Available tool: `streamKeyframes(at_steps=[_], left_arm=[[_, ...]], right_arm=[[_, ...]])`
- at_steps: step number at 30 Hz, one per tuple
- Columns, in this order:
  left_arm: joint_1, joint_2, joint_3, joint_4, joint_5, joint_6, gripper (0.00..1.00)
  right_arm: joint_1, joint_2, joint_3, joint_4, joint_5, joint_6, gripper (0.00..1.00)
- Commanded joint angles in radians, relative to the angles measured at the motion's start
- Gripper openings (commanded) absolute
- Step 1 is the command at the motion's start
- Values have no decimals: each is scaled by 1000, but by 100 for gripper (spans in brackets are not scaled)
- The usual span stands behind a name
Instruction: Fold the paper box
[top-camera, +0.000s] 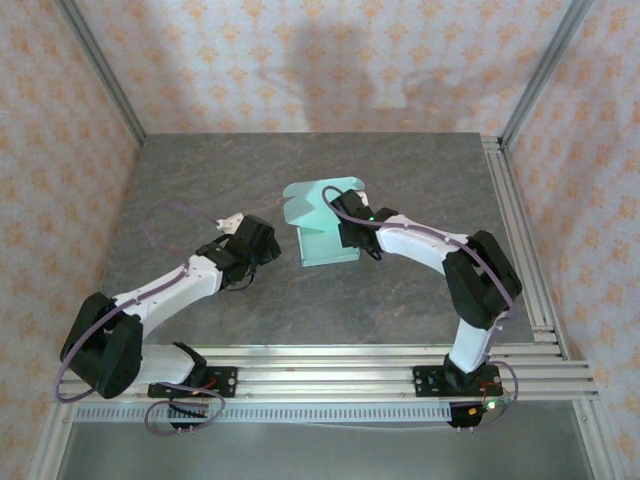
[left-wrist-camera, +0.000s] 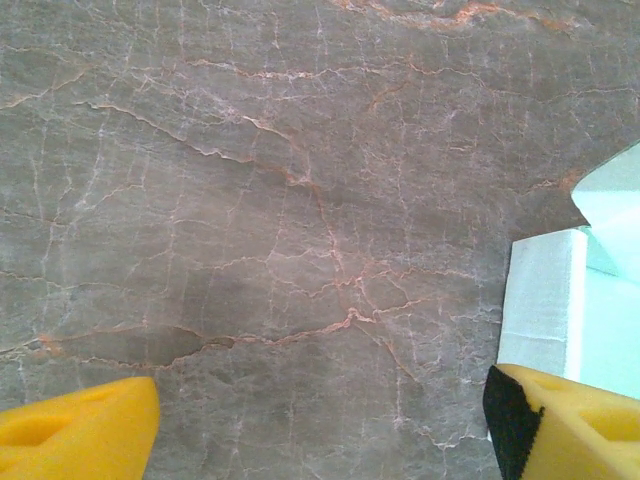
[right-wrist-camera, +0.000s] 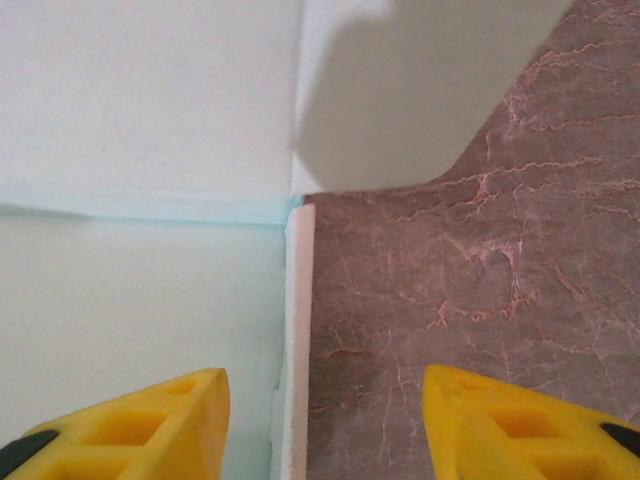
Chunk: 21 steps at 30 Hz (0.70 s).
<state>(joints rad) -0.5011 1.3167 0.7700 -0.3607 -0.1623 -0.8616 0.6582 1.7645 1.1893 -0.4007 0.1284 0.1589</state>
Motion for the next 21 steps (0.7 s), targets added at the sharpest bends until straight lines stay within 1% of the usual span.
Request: streamKeyframes(at_steps=[1, 5, 9, 11, 14, 16, 18, 20, 21], left_arm=[[8, 19, 25, 26, 1, 19, 86], [10, 29, 28, 35, 13, 19, 88], [17, 26, 30, 57, 31, 60, 90], [18, 24, 44, 81, 59, 131, 90], [19, 45, 105, 88, 123, 296, 91], [19, 68, 182, 38, 154, 420, 91], [19, 87, 254, -12, 177, 516, 91], [19, 117, 334, -70, 187, 600, 100], [19, 134, 386, -104, 184, 646, 100]], right_arm=[[-17, -28, -34, 68, -88, 22, 53], [-17, -1, -11, 42, -61, 22, 53], [-26, -41, -20, 60, -75, -21, 54], [-48, -74, -26, 61, -110, -70, 56], [-94, -137, -47, 85, -214, -155, 62], [-130, -176, -54, 101, -255, -204, 66], [-169, -201, -51, 106, -318, -239, 69], [-209, -218, -40, 108, -389, -268, 71], [-228, -224, -29, 102, -425, -286, 73]])
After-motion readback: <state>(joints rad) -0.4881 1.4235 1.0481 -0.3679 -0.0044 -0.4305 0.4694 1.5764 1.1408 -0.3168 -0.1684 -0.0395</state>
